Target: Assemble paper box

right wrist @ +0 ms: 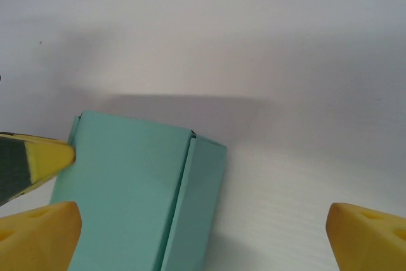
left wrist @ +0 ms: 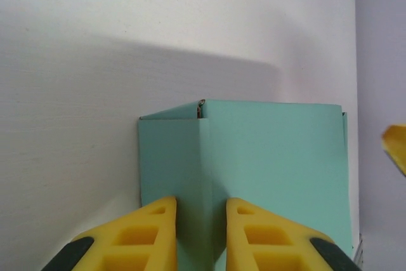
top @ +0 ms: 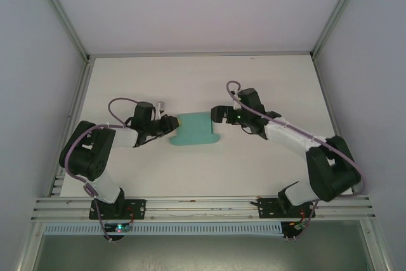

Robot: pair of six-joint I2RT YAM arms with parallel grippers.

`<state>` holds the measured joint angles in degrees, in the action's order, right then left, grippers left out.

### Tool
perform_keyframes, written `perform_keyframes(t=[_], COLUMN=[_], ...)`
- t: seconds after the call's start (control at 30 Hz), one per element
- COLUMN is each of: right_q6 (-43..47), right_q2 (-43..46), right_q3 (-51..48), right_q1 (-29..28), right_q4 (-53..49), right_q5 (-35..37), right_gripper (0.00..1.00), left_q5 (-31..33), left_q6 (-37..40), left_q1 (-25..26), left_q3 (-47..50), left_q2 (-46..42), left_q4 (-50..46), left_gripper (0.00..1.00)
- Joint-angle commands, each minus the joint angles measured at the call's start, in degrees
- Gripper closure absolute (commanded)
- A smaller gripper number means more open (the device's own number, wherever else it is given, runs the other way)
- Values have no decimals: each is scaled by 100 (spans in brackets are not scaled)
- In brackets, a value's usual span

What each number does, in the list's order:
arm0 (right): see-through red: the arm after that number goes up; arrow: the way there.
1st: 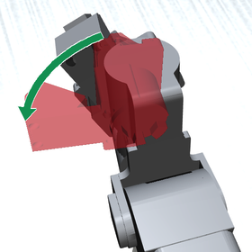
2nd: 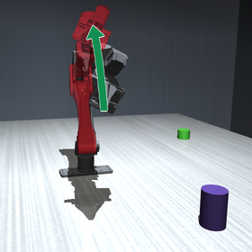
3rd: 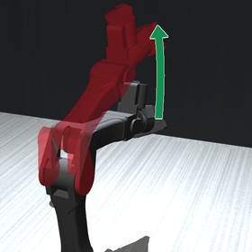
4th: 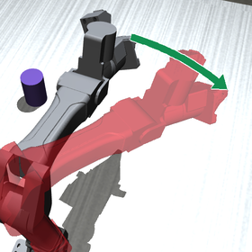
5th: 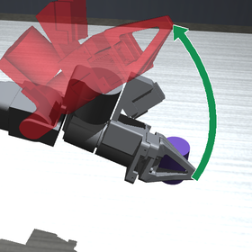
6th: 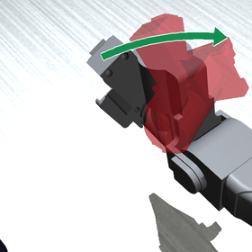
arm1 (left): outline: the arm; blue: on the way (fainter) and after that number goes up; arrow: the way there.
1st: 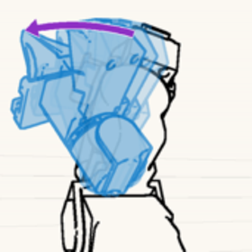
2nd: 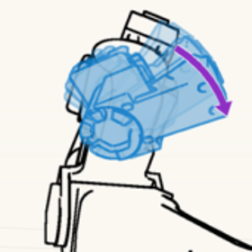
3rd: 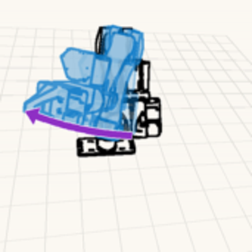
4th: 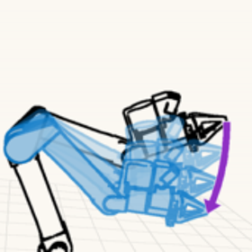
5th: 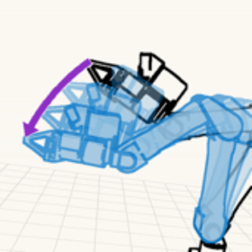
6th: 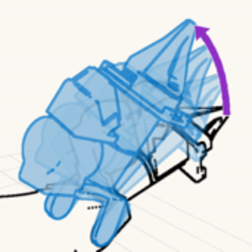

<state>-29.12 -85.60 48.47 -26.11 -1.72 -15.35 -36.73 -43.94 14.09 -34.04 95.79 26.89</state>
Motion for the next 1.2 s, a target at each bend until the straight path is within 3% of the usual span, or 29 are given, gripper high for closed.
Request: perform_keyframes(t=[0.0, 0.23, 0.47, 0.53, 0.73, 0.8, 0.83, 0.87, 0.9, 1.0, 1.1, 1.17], right_q6=[-406, -1046, -1607, -1848, -2093, -2124, -2161, -2208, -2253, -2335, -2228, -2107], right_q2=[-529, -1418, -1990, -2116, -2051, -1930, -1865, -1804, -1725, -1459, -1106, -863], right_q3=[333, 580, 682, 699, 798, 741, 691, 642, 586, 478, 585, 727], right_q1=[49, -41, -230, -238, -203, -148, -118, -98, -60, 63, 188, 300], right_q4=[-219, 344, 1009, 1382, 1782, 1754, 1754, 1746, 1743, 1472, 616, -73], right_q5=[-1116, -2073, -2517, -2614, -2621, -2588, -2578, -2567, -2560, -2493, -2229, -2057], right_gripper=[1, 4, 10, 17, 52, 56, 57, 57, 57, 58, 61, 59], left_q5=[-39, -365, -605, -599, -632, -613, -570, -487, -371, 219, 1417, 1843], left_q6=[62, -307, -650, -557, -405, -256, -175, -73, 67, 886, 2398, 3451], left_q1=[-151, -356, -455, -451, -450, -441, -434, -422, -412, -238, 271, 659], left_q3=[256, 618, 805, 794, 645, 478, 394, 306, 182, -206, -701, -988], left_q2=[83, 310, 607, 592, 337, 90, -56, -231, -458, -1259, -2064, -2416], left_q4=[72, 1003, 1786, 1683, 1540, 1301, 1160, 989, 720, -358, -1789, -2520], left_gripper=[81, 84, 85, 84, 79, 68, 55, 33, 1, 0, 0, 0])
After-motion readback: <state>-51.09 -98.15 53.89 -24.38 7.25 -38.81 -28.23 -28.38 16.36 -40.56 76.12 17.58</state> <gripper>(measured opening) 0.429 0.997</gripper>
